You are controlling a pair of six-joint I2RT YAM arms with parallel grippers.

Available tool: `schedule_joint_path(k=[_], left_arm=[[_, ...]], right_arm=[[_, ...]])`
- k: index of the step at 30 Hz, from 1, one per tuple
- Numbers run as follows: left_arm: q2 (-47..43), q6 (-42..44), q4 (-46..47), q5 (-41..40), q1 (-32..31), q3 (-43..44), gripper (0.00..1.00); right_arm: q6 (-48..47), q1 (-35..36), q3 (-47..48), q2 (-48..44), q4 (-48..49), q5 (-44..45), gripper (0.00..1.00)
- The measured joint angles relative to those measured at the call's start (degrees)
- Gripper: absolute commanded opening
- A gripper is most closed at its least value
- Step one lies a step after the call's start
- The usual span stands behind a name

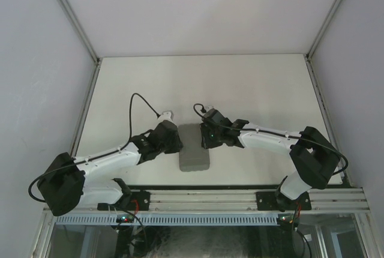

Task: Sort the tools into containers
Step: Close the storage box at the center of the board.

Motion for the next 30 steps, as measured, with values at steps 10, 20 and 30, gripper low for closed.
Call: schedule_joint_path(k=[10,20,30], left_arm=[[2.36,-0.07,-2.49,-2.12,-1.36,2.64,0.26],[3.34,-0.48,-3.15,-2.91,-1.75,3.61,0.00],[5.25,-1.14,-5.20,-5.01,-3.02,5.79,0.00]], right_arm=[[0.02,0.00,0.00,0.04,0.02,-0.17,0.28],[0.07,0.00,0.00,0.04,0.02,-0.09,0.28],[0.07,-0.07,-0.11,0.04,0.13,0.07,0.28]])
